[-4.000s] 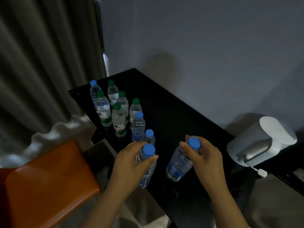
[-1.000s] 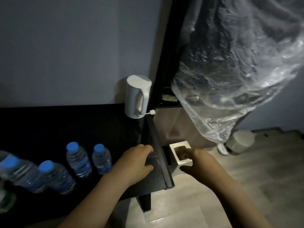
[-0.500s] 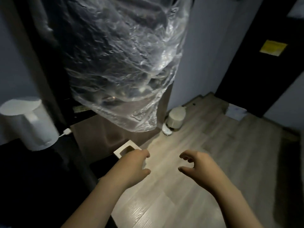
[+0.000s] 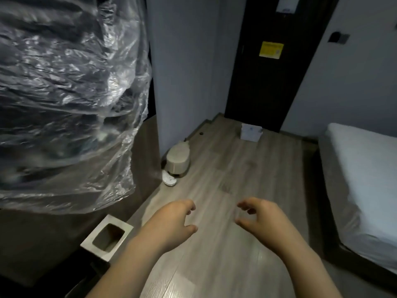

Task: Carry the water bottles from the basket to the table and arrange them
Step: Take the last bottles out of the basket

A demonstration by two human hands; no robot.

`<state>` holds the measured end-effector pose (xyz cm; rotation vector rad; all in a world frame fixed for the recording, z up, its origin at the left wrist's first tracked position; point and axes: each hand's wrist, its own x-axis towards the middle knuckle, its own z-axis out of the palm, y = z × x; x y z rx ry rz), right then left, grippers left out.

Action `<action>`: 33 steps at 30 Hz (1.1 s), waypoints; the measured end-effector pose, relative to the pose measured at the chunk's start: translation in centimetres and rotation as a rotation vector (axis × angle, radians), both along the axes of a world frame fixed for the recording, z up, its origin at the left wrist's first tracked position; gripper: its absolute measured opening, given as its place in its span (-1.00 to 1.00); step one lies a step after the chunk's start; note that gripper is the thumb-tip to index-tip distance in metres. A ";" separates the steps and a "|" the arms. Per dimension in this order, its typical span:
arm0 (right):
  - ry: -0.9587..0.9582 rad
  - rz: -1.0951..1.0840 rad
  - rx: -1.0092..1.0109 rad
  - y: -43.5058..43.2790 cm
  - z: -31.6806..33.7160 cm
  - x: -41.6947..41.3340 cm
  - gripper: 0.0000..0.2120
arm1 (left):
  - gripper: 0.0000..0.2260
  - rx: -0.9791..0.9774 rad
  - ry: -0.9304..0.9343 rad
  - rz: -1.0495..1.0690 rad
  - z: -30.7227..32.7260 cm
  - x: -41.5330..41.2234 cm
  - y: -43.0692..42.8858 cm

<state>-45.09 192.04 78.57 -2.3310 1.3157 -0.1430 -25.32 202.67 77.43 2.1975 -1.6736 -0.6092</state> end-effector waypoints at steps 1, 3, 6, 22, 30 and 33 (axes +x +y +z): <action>-0.002 -0.026 0.002 -1.2 -0.1 -0.2 -0.61 | -0.59 0.003 0.002 -0.017 -0.1 0.0 -1.6; -0.016 -0.076 -0.003 -3.7 -0.1 -0.3 -0.60 | -0.59 -0.004 0.006 -0.053 -0.2 0.3 -4.8; -0.028 -0.137 -0.034 -7.7 0.0 0.5 -0.60 | -0.59 -0.039 -0.015 -0.116 0.0 1.5 -10.0; -0.007 -0.389 0.004 -28.0 0.8 8.3 -0.59 | -0.63 -0.056 -0.048 -0.391 1.0 11.1 -36.2; -0.029 -0.408 0.035 -42.1 -1.1 7.6 -0.60 | -0.63 -0.047 -0.056 -0.393 -0.4 10.5 -50.1; -0.036 -0.381 0.036 -47.9 -0.8 6.9 -0.60 | -0.64 -0.032 -0.076 -0.383 0.0 9.7 -55.7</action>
